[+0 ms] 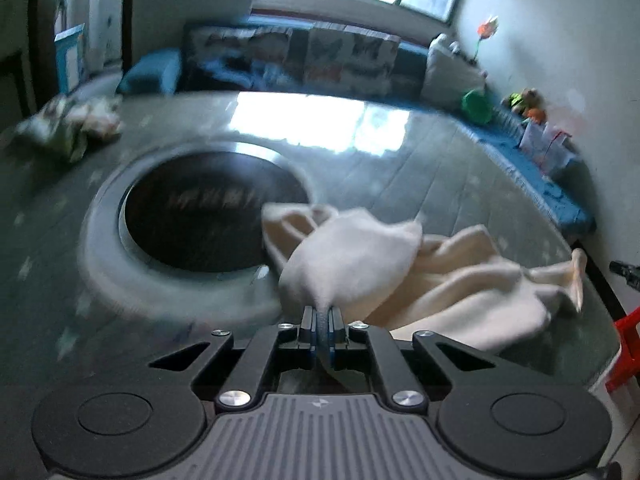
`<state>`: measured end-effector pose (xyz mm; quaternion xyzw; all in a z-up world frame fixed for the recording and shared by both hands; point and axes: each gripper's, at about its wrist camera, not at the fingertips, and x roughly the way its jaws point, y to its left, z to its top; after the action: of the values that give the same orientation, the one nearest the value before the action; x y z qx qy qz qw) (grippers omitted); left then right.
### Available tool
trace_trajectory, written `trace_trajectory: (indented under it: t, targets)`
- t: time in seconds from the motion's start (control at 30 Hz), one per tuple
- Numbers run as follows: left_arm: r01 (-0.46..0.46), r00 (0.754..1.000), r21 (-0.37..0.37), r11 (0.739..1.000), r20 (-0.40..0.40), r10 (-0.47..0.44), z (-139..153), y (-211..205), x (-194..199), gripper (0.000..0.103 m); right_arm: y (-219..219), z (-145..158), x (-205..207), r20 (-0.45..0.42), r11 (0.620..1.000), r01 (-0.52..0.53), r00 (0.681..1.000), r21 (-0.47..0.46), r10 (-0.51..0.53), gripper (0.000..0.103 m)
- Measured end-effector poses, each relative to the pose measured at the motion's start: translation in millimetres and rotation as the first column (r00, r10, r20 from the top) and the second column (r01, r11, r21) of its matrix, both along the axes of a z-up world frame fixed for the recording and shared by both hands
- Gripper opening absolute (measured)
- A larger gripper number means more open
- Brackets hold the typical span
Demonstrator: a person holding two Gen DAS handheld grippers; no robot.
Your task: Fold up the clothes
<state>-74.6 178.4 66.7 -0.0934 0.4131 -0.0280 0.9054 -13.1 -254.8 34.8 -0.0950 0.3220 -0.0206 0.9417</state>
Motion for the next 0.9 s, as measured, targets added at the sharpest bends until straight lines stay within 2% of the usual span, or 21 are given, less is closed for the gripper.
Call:
trace_trajectory:
  t: [0.17, 0.27, 0.33, 0.37, 0.4, 0.43, 0.5, 0.57, 0.63, 0.73, 0.9]
  targets:
    - [-0.075, 0.995, 0.037, 0.997, -0.064, 0.077, -11, 23, -24, 0.009, 22, 6, -1, -0.013, 0.992, -0.117, 0.993, 0.052, 0.117, 0.010]
    - [-0.109, 0.990, 0.057, 0.992, -0.082, 0.114, -17, 32, -35, 0.014, 50, 12, 6, -0.015, 0.972, -0.222, 0.974, 0.078, 0.224, 0.012]
    - [-0.132, 0.988, 0.058, 0.990, -0.074, 0.136, -16, 38, -40, 0.023, 71, 14, 14, -0.021, 0.951, -0.296, 0.954, 0.088, 0.299, 0.017]
    - [-0.141, 0.987, 0.060, 0.988, -0.066, 0.145, -14, 40, -39, 0.026, 82, 14, 19, -0.026, 0.939, -0.329, 0.943, 0.097, 0.333, 0.026]
    - [-0.150, 0.986, 0.063, 0.987, -0.059, 0.153, -13, 41, -38, 0.034, 93, 14, 22, -0.031, 0.929, -0.355, 0.932, 0.104, 0.360, 0.029]
    - [-0.157, 0.986, 0.065, 0.985, -0.050, 0.160, -11, 42, -35, 0.042, 104, 13, 26, -0.036, 0.918, -0.381, 0.921, 0.109, 0.387, 0.029]
    - [-0.164, 0.986, 0.066, 0.984, -0.026, 0.166, -6, 42, -28, 0.050, 126, 10, 34, -0.053, 0.898, -0.426, 0.900, 0.108, 0.433, 0.030]
    - [-0.144, 0.990, 0.055, 0.988, -0.002, 0.144, 0, 36, -19, 0.056, 145, 5, 42, -0.076, 0.881, -0.457, 0.881, 0.121, 0.467, 0.035]
    - [-0.115, 0.993, 0.051, 0.992, 0.021, 0.114, 5, 26, -7, 0.061, 162, -2, 52, -0.098, 0.868, -0.476, 0.866, 0.139, 0.491, 0.035]
    - [-0.032, 0.999, 0.079, 0.996, 0.046, 0.028, 5, 1, 14, 0.072, 177, -12, 64, -0.122, 0.860, -0.486, 0.855, 0.153, 0.505, 0.038]
    - [0.072, 0.997, 0.133, 0.989, 0.027, -0.076, -11, -38, 51, 0.075, 190, -27, 78, -0.155, 0.862, -0.480, 0.850, 0.165, 0.503, 0.039]
